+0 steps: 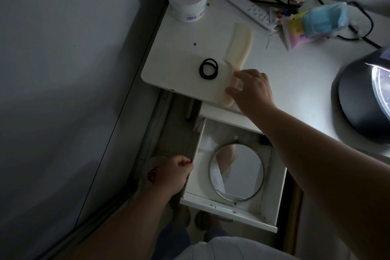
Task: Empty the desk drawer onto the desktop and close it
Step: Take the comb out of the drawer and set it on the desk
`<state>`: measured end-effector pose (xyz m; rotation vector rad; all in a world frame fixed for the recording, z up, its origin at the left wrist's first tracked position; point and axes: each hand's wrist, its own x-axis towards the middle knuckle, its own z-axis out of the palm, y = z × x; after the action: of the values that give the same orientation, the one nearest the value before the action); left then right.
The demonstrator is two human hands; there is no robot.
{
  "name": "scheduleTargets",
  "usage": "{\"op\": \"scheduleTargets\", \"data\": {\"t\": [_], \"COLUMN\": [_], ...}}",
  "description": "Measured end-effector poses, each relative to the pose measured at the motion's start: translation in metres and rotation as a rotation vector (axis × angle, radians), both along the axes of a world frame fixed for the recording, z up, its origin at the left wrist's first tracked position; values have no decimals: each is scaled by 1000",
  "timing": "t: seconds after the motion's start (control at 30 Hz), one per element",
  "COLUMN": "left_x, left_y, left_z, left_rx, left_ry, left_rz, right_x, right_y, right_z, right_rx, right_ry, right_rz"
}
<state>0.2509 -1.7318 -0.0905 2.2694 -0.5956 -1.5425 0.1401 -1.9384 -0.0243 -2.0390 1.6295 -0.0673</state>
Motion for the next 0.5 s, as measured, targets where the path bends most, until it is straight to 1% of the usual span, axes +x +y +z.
{"op": "scheduleTargets", "data": {"t": [0.2,0.27,0.4,0.5], "left_x": [-1,-2,-7,-14], "left_y": [1,0,-4,-7], "left_z": [2,3,10,22], "left_rx": [-4,6,16,-51], "left_ry": [2,-5,-47,-135], "left_rz": [8,25,12,-4], "right_x": [3,2,-13,-40], "right_y": [-2,0,25,75], "right_z": [-2,0,10,10], "right_rx": [-4,-6,-11,57], "right_ry": [16,-19,-241,-355], "right_rz": [3,-18,-218,-414]}}
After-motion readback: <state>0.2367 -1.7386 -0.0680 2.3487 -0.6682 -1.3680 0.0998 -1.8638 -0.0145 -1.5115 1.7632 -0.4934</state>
